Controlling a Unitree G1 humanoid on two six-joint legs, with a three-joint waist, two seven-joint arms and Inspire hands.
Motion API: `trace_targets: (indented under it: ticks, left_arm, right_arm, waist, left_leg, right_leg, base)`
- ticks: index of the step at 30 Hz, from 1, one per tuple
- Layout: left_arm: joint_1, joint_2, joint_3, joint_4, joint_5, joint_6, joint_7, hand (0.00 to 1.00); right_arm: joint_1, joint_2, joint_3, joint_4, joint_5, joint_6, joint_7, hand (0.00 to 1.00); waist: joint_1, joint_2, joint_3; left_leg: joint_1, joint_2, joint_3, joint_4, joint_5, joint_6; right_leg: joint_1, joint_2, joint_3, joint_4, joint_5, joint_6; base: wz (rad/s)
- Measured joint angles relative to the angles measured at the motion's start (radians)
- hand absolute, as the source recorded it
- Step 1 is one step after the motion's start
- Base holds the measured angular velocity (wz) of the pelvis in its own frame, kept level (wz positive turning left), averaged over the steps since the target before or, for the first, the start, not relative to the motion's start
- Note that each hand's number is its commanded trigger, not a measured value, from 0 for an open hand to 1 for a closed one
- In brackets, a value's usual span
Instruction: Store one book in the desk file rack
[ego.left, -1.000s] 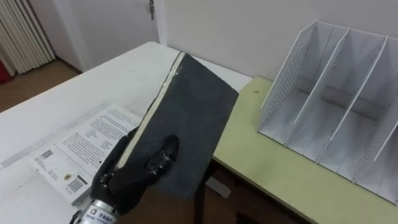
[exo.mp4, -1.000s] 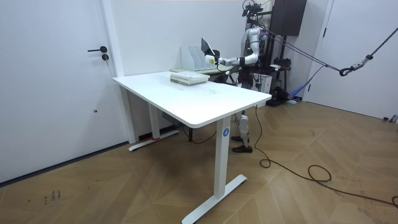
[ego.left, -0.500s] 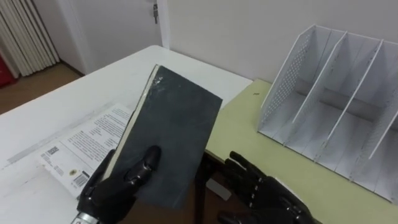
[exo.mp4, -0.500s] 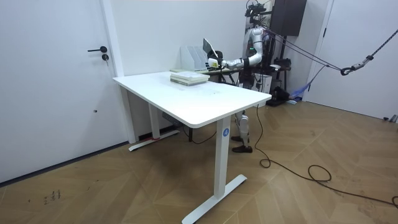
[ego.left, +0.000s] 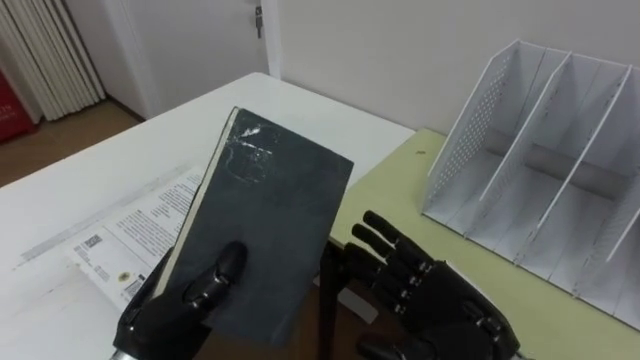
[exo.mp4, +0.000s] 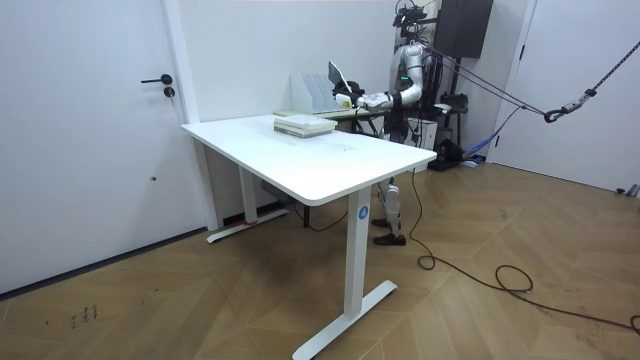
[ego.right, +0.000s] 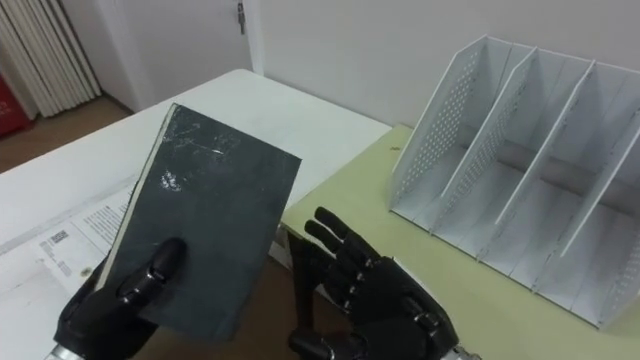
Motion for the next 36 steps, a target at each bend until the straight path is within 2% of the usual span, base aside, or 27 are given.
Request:
trace_targets:
  ticks: [4, 8, 11, 14, 21, 23, 27, 30, 32, 36]
  left_arm:
    - [0.000, 0.002, -0.002, 0.000, -0.001, 0.008, -0.001, 1.00]
    - [-0.002, 0.003, -0.003, 0.000, -0.003, 0.026, -0.003, 1.00]
    - [-0.002, 0.005, -0.006, 0.000, -0.012, 0.035, -0.021, 1.00]
    - [-0.002, 0.011, -0.032, 0.001, -0.020, 0.044, -0.022, 1.00]
    - [-0.010, 0.037, -0.041, 0.010, -0.021, 0.046, -0.026, 1.00]
    - [-0.029, 0.039, -0.048, 0.030, -0.021, 0.046, -0.028, 1.00]
    - [-0.036, 0.047, -0.053, 0.042, -0.022, 0.046, -0.033, 1.00]
    - [-0.039, 0.074, -0.077, 0.046, -0.035, 0.046, -0.033, 1.00]
    - [-0.048, 0.102, -0.125, 0.046, -0.063, 0.047, -0.038, 1.00]
    - [-0.063, 0.118, -0.167, 0.046, -0.088, 0.058, -0.075, 1.00]
  right_arm:
    - [0.016, 0.001, 0.004, 0.000, 0.067, 0.043, 0.046, 0.00]
    - [0.022, 0.000, 0.013, 0.000, 0.101, 0.074, 0.098, 0.00]
    - [0.022, -0.009, 0.032, -0.017, 0.106, 0.080, 0.107, 0.00]
    - [0.023, -0.022, 0.060, -0.019, 0.108, 0.092, 0.113, 0.00]
    - [0.024, -0.043, 0.072, -0.018, 0.109, 0.099, 0.115, 0.00]
    - [0.024, -0.043, 0.074, -0.014, 0.109, 0.100, 0.114, 0.00]
    - [0.024, -0.046, 0.080, -0.010, 0.109, 0.100, 0.114, 0.00]
    - [0.024, -0.068, 0.093, -0.007, 0.111, 0.100, 0.106, 0.00]
    - [0.021, -0.094, 0.130, -0.007, 0.112, 0.101, 0.109, 0.00]
    - [0.010, -0.108, 0.174, -0.009, 0.119, 0.116, 0.134, 0.00]
  waist:
    - [0.004, -0.007, 0.0026]
    - [0.003, -0.004, 0.0034]
    - [0.004, 0.002, 0.0017]
    - [0.003, 0.007, 0.0042]
    - [0.001, 0.008, 0.0033]
    - [0.002, 0.006, 0.0065]
    - [0.002, 0.004, 0.0076]
    - [0.003, 0.001, 0.0103]
    - [0.003, 0.000, 0.0103]
    - [0.004, 0.004, 0.0103]
  left_leg:
    - [-0.003, 0.000, 0.000, 0.001, 0.000, 0.000]
    - [-0.017, 0.001, -0.001, 0.010, -0.003, 0.001]
    - [-0.036, 0.003, -0.002, 0.033, -0.012, 0.001]
    - [-0.041, 0.004, -0.002, 0.040, -0.015, 0.002]
    - [-0.051, 0.005, -0.003, 0.042, -0.018, 0.001]
    - [-0.052, 0.004, -0.003, 0.043, -0.018, 0.001]
    - [-0.055, 0.003, -0.002, 0.043, -0.019, 0.002]
    - [-0.058, 0.003, -0.002, 0.044, -0.019, 0.002]
    - [-0.061, 0.003, -0.002, 0.044, -0.019, 0.002]
    - [-0.066, 0.003, -0.002, 0.044, -0.019, 0.002]
  right_leg:
    - [-0.004, -0.001, 0.000, 0.007, -0.001, 0.000]
    - [-0.007, -0.001, -0.001, 0.011, -0.001, 0.000]
    - [-0.022, 0.000, -0.001, 0.017, 0.000, 0.000]
    - [-0.023, 0.000, -0.001, 0.017, 0.000, 0.000]
    - [-0.038, 0.002, 0.004, 0.024, 0.000, -0.001]
    - [-0.040, 0.001, 0.006, 0.032, -0.001, -0.001]
    - [-0.049, 0.002, 0.013, 0.034, -0.001, -0.001]
    - [-0.054, 0.002, 0.016, 0.035, -0.001, -0.001]
    - [-0.055, 0.002, 0.017, 0.034, -0.001, -0.001]
    - [-0.060, 0.002, 0.017, 0.034, -0.001, -0.001]
  base:
    - [0.00]
    - [0.00]
    - [0.00]
    - [0.00]
    - [0.00]
    - [0.00]
    - [-0.06]
    - [-0.02]
    - [0.00]
    - [0.00]
